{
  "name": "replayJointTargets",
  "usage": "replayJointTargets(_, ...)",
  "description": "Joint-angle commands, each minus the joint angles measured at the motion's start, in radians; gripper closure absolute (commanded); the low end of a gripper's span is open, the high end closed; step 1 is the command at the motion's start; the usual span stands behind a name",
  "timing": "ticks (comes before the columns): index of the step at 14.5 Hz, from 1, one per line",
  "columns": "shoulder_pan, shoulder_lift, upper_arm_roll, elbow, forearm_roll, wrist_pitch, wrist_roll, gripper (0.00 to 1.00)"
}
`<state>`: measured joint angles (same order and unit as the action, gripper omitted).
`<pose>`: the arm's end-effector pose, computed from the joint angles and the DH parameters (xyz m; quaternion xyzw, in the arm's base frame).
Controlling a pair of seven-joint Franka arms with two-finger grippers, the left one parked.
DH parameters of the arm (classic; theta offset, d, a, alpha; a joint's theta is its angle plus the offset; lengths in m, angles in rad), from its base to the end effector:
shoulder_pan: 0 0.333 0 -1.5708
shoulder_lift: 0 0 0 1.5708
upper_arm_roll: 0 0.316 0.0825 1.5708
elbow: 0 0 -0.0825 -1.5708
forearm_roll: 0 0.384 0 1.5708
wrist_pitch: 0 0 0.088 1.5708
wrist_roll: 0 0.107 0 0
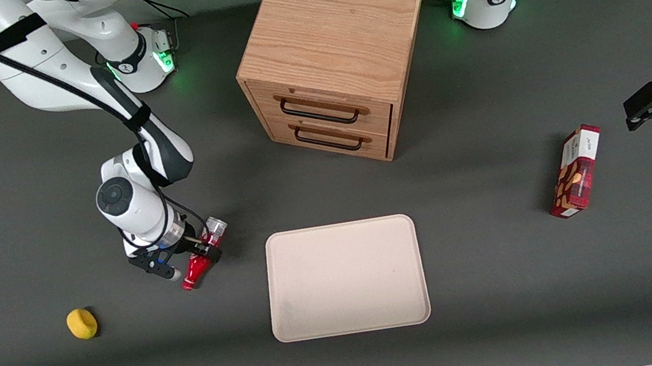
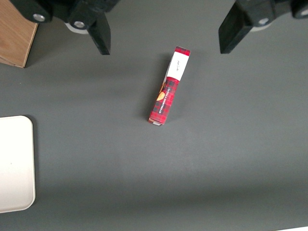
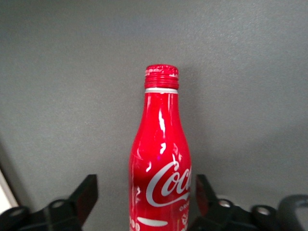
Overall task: Place coke bottle on tray
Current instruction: 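Close the right gripper around the bottle's body, then lift the bottle and carry it toward the cream tray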
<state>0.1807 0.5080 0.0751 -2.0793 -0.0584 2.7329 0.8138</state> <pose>0.5808 0.1536 0.1936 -0.9640 0.2555 -0.0613 0.0413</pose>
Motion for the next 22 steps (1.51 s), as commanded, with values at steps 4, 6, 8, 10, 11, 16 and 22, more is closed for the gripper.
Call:
replayJointTargets(4, 0.016, 0.026, -0.005, 0.019, -0.138, 0.008, 0.122, 0.69)
replayJointTargets(6, 0.016, 0.017, -0.005, 0.018, -0.152, -0.004, 0.131, 1.00)
replayJointTargets(8, 0.014, -0.009, -0.005, 0.021, -0.153, -0.044, 0.130, 1.00)
replayJointTargets(10, 0.006, -0.066, 0.000, 0.022, -0.153, -0.112, 0.119, 1.00)
replayJointTargets(11, 0.006, -0.104, 0.002, 0.027, -0.152, -0.163, 0.117, 1.00)
replayJointTargets(16, 0.000, -0.201, 0.048, 0.249, -0.108, -0.583, 0.056, 1.00)
replayJointTargets(22, 0.000, -0.201, 0.049, 0.743, 0.074, -1.174, -0.076, 1.00)
